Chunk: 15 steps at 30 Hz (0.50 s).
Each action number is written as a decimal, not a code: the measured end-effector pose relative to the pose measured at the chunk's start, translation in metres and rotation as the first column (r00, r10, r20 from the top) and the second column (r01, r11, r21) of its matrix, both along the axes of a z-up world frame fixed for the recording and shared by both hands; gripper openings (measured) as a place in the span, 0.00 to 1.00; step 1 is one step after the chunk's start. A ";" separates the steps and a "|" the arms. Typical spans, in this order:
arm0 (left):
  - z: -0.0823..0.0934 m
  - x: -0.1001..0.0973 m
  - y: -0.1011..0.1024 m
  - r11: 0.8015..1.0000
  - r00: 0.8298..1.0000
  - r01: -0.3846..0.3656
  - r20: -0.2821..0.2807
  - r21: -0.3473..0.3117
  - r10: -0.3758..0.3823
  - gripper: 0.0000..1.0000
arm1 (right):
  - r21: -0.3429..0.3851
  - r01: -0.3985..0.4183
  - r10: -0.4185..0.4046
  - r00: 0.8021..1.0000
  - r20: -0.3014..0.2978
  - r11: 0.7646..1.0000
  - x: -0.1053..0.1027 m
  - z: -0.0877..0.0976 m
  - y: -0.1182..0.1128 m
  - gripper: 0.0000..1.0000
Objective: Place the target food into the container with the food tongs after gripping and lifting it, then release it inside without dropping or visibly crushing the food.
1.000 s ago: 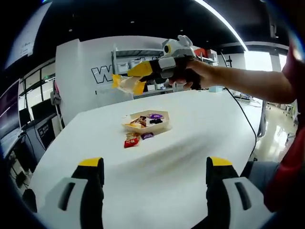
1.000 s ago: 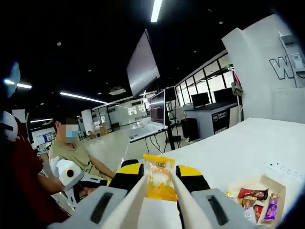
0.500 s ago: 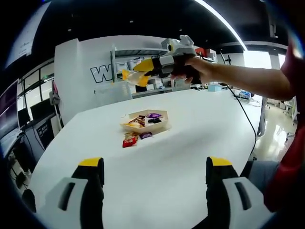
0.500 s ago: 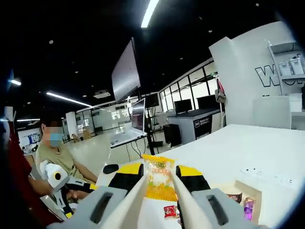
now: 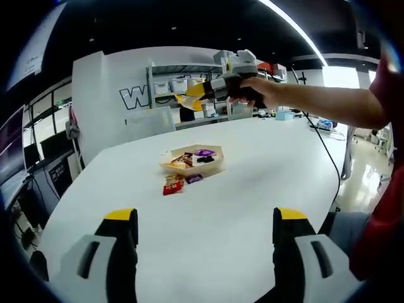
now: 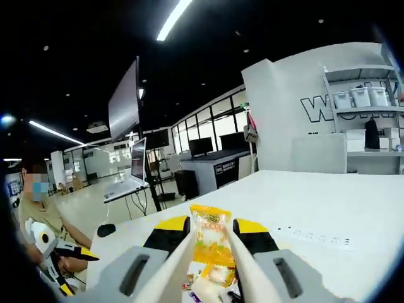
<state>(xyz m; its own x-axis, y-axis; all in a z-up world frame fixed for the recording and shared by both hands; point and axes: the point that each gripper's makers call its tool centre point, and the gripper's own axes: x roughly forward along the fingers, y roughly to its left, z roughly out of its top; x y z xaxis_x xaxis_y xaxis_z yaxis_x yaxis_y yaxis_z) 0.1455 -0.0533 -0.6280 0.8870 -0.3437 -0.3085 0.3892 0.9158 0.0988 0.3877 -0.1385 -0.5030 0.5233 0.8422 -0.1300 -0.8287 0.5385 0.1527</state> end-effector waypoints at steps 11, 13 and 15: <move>0.002 0.000 0.000 1.000 1.000 0.003 -0.001 0.007 -0.003 0.86 | -0.074 0.067 -0.065 0.998 0.024 0.995 0.017 -0.013 -0.007 0.22; 0.002 0.001 0.001 1.000 1.000 0.002 0.000 0.007 -0.002 0.86 | -0.077 0.077 -0.074 0.997 0.035 0.994 0.019 -0.012 -0.008 0.23; 0.003 0.001 0.002 1.000 1.000 0.002 0.000 0.008 -0.002 0.86 | -0.083 0.084 -0.080 0.996 0.045 0.993 0.021 -0.011 -0.010 0.23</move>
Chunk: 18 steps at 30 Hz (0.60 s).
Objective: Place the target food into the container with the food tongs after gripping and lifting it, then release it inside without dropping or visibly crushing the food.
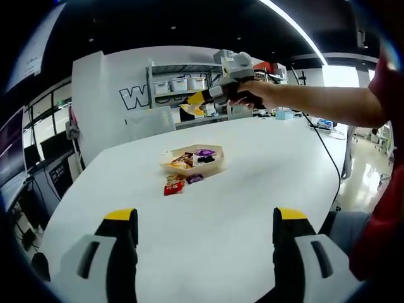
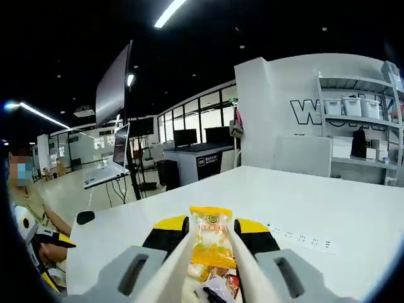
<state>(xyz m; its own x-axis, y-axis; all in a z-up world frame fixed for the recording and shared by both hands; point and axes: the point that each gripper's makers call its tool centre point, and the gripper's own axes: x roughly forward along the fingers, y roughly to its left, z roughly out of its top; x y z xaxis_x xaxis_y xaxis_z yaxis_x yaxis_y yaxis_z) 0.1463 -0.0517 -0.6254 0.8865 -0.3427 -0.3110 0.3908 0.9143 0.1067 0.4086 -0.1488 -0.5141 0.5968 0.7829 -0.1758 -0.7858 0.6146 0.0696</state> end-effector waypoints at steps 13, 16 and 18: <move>-0.001 0.001 -0.005 1.000 1.000 0.011 -0.002 0.003 -0.011 0.86 | 0.003 0.014 -0.014 1.000 0.020 1.000 0.000 0.006 -0.008 0.24; 0.000 0.001 -0.005 1.000 1.000 0.011 0.000 -0.001 -0.011 0.86 | 0.007 0.012 -0.012 1.000 0.018 1.000 -0.001 0.007 -0.008 0.24; 0.000 0.001 -0.006 1.000 1.000 0.011 0.001 -0.001 -0.011 0.86 | 0.006 0.009 -0.009 1.000 0.018 1.000 -0.003 0.007 -0.007 0.24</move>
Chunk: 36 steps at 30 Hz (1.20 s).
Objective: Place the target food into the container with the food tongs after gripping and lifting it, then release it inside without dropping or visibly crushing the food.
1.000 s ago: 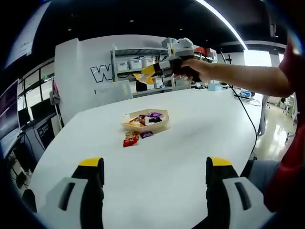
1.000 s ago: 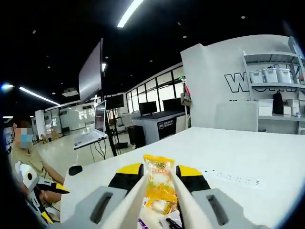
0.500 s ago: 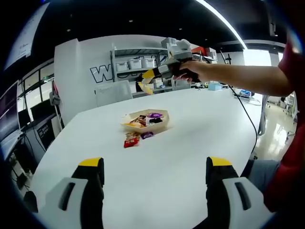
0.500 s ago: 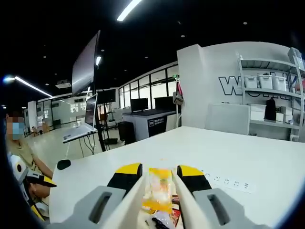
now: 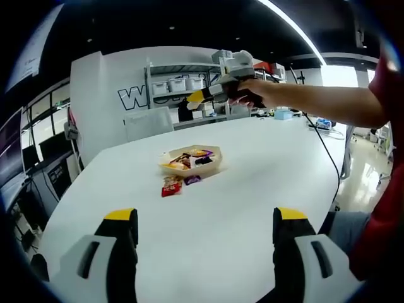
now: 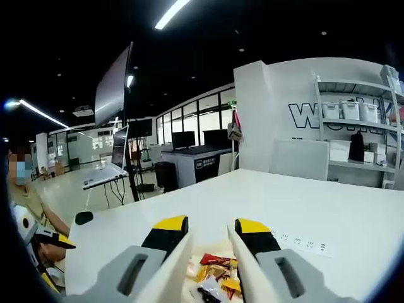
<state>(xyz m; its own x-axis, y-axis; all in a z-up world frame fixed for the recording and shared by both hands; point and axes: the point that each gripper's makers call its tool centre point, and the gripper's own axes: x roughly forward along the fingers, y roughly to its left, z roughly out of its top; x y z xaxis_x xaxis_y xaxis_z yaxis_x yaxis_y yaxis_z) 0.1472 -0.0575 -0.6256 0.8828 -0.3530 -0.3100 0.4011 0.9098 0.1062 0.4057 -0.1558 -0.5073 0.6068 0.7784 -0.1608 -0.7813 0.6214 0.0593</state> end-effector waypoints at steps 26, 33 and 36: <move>-0.003 -0.004 0.001 0.999 1.000 -0.021 -0.021 -0.035 0.021 0.99 | -0.033 -0.082 0.081 0.996 -0.029 0.996 -0.035 -0.017 0.013 0.24; -0.004 -0.007 0.002 0.999 0.999 -0.028 -0.029 -0.044 0.027 0.99 | -0.033 -0.098 0.096 0.995 -0.035 0.995 -0.039 -0.020 0.014 0.25; -0.004 -0.008 0.001 0.999 0.999 -0.027 -0.027 -0.045 0.026 0.99 | -0.034 -0.116 0.115 0.993 -0.036 0.993 -0.044 -0.022 0.015 0.25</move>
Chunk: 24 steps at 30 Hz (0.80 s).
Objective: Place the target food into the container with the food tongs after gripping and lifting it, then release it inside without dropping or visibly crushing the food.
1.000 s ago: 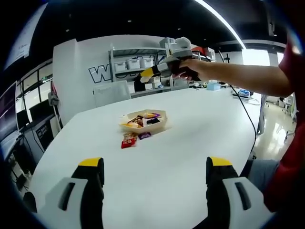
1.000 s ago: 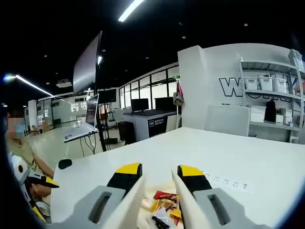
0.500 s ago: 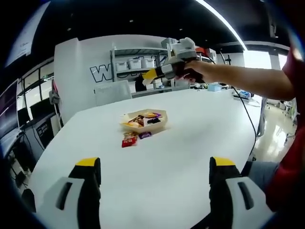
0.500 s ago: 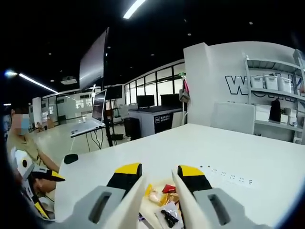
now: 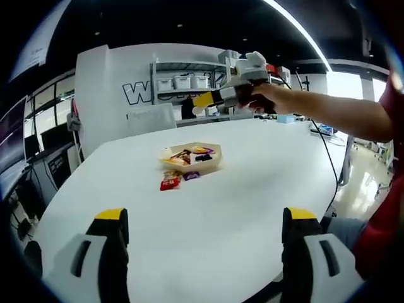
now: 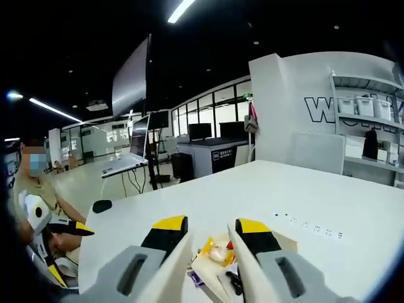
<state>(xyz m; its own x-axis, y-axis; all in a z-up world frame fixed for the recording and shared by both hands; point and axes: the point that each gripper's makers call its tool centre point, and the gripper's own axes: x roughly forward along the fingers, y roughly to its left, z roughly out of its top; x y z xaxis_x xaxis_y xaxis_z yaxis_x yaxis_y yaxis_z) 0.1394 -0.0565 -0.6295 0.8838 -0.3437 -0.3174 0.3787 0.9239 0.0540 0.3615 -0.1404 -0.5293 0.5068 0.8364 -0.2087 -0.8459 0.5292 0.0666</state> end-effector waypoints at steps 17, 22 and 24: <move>-0.004 -0.003 -0.008 1.000 1.000 0.020 -0.006 0.013 -0.019 0.98 | -0.044 -0.069 0.070 0.998 0.010 0.997 -0.021 -0.035 0.010 0.25; -0.008 -0.004 -0.007 1.000 1.000 0.017 -0.013 0.011 -0.017 0.98 | -0.069 -0.101 0.103 0.994 0.027 0.993 -0.031 -0.050 0.018 0.25; -0.009 -0.005 -0.006 1.000 1.000 0.016 -0.016 0.009 -0.016 0.98 | -0.082 -0.110 0.113 0.993 0.031 0.990 -0.035 -0.056 0.021 0.25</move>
<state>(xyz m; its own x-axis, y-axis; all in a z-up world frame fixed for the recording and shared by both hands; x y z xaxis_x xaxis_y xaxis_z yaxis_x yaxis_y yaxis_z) 0.1346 -0.0628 -0.6387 0.8729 -0.3546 -0.3350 0.3943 0.9173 0.0563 0.3269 -0.1197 -0.5850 0.4193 0.8696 -0.2609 -0.9012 0.4334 -0.0037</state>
